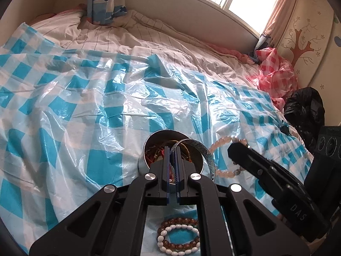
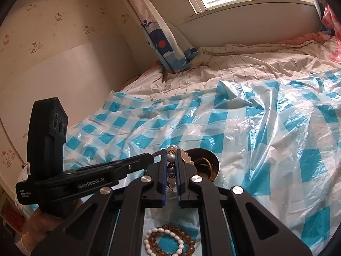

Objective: Organize jewelry
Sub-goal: 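Carry the hoop bangle and beaded strand over the silver tin, then lower both held items into the silver tin and open both grippers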

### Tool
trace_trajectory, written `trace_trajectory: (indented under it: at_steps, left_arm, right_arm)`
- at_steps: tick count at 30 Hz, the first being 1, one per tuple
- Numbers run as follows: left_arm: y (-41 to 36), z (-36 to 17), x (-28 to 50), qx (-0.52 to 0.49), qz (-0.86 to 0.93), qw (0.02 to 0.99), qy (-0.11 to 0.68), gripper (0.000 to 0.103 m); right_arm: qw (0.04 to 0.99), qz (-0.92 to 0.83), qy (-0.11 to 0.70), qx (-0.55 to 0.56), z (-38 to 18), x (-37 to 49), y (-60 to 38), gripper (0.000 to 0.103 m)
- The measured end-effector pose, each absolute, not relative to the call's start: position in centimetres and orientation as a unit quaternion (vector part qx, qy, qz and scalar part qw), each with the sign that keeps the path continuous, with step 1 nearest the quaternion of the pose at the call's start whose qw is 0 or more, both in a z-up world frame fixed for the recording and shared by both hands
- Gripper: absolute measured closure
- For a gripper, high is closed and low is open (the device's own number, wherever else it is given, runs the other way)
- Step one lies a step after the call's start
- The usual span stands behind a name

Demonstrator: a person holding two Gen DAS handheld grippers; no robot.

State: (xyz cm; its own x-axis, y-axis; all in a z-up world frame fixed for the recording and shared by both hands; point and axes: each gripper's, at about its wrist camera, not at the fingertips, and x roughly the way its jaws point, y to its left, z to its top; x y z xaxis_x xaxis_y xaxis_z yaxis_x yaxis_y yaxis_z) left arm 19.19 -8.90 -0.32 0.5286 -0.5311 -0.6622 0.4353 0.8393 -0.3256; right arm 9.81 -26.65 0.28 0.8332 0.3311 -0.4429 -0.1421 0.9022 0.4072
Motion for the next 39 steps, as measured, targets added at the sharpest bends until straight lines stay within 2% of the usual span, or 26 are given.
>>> trace_trajectory:
  at_steps: [23,24,25,26,28,39]
  left_arm:
    - [-9.7,-3.3,21.7,-0.079,-0.242,0.867,0.428,0.099]
    - [-9.5,-3.3,21.7,-0.081,-0.239,0.868,0.427,0.099]
    - [-9.3,-3.2,21.8,-0.084,-0.236,0.869,0.428,0.099]
    - [-8.9,-3.2,21.9,-0.088,-0.231,0.869,0.429,0.099]
    - [-8.5,-3.2,22.1,-0.095,-0.224,0.868,0.432,0.099]
    - [-7.6,-3.2,21.9,-0.086,-0.212,0.865,0.447,0.099]
  right_arm:
    - [0.934,0.110,0.305,0.148,-2.4,15.0,-26.1,0.095]
    - [0.932,0.111,0.313,0.145,-2.7,15.2,-25.9,0.094]
    - [0.929,0.111,0.323,0.140,-3.0,15.5,-25.7,0.089]
    - [0.927,0.108,0.334,0.133,-3.3,15.7,-25.4,0.077]
    - [0.926,0.104,0.340,0.127,-3.6,15.7,-25.2,0.070]
    - [0.937,0.075,0.320,0.123,-2.3,14.5,-26.8,0.067]
